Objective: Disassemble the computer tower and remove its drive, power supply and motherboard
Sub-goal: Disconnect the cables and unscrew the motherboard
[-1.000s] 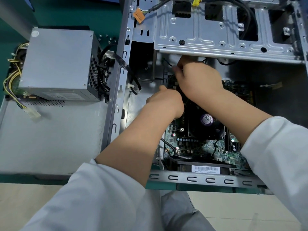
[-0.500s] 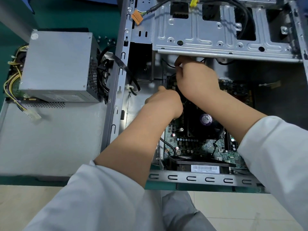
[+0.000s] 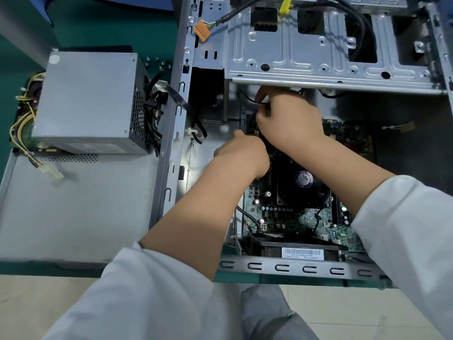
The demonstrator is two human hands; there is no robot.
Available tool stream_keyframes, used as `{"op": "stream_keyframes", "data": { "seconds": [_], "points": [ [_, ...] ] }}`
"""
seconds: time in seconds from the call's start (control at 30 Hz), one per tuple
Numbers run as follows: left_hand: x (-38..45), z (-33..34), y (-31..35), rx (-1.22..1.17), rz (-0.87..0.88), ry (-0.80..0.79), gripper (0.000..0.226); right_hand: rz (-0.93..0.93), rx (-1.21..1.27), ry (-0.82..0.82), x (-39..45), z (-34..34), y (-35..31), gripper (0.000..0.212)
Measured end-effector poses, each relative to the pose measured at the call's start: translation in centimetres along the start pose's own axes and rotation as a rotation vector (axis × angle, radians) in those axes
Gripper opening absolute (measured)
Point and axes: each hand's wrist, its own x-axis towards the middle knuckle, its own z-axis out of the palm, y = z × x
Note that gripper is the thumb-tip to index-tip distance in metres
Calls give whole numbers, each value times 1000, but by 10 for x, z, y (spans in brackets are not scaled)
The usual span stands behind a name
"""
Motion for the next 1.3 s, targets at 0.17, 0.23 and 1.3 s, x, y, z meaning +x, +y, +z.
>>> {"op": "stream_keyframes", "data": {
  "seconds": [0.17,0.23,1.3],
  "points": [
    [1,0,-1,-2,7,21,33,30,-31,-13,4,2,4,25],
    [1,0,0,-3,3,21,30,16,-4,-17,3,1,4,21],
    [11,-7,-7,-943,189,251,11,567,1065,-84,-54,-50,45,15]
  ]
}}
